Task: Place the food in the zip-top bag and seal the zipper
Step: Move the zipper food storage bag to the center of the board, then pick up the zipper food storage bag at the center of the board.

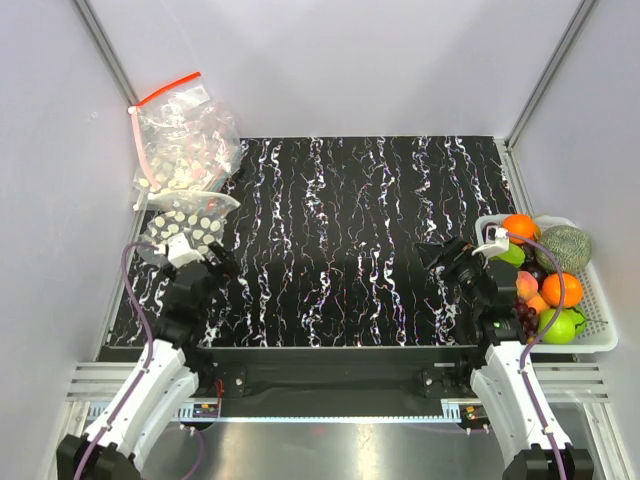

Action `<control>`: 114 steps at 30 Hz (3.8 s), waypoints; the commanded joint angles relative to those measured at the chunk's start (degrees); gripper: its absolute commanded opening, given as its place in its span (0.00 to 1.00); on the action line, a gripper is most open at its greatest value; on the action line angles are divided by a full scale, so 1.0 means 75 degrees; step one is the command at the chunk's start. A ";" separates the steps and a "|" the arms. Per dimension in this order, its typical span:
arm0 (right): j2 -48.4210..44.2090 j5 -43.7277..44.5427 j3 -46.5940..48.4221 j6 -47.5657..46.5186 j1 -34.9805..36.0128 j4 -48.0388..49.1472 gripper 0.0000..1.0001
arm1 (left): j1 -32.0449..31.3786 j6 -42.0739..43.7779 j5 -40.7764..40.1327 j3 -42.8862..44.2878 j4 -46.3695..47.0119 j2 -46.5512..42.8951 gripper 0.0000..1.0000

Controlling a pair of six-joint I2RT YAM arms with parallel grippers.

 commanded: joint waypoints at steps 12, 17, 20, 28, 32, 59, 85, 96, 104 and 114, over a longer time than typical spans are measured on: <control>0.0337 -0.0635 -0.0091 -0.0571 0.0005 0.0458 1.00 | -0.0118 0.1384 -0.2252 0.4635 -0.1331 0.5114 0.99; 0.0349 -0.0658 -0.0114 -0.0571 0.0005 0.0540 1.00 | -0.0165 0.2088 -0.2255 0.5563 -0.1521 0.6731 0.99; 0.0360 -0.0670 -0.0115 -0.0559 0.0005 0.0552 1.00 | -0.0177 0.2264 -0.2369 0.5774 -0.1311 0.7434 0.99; 0.0314 -0.0740 -0.0150 -0.0571 0.0005 0.0611 1.00 | -0.0212 0.2816 -0.3518 0.7635 -0.1953 0.9545 0.98; 0.0208 -0.0705 -0.0138 -0.0594 0.0005 0.0529 1.00 | 0.0057 0.2606 -0.2912 0.8082 -0.2455 1.0282 0.89; 0.0079 -0.0307 0.0003 -0.0653 0.0005 0.0083 1.00 | -0.4745 0.1798 -0.2113 0.6490 -0.3371 0.7403 0.00; 0.0501 -0.0342 0.0085 -0.0629 0.0005 0.0165 1.00 | -0.7665 -0.1074 -0.3468 0.7213 -0.6333 0.6005 0.99; 0.0501 0.0056 0.0167 -0.0559 0.0005 -0.0092 1.00 | -0.6564 -0.3065 -0.4199 1.0355 -0.8691 0.9929 0.97; 0.0419 0.0139 0.0155 -0.0535 -0.0006 -0.0163 1.00 | -0.6435 -0.2762 -0.3683 1.1292 -0.8082 1.1046 0.86; 0.0431 0.0150 0.0167 -0.0559 0.0017 -0.0186 1.00 | -0.6365 -0.2786 -0.3519 1.1646 -0.8189 1.1785 0.72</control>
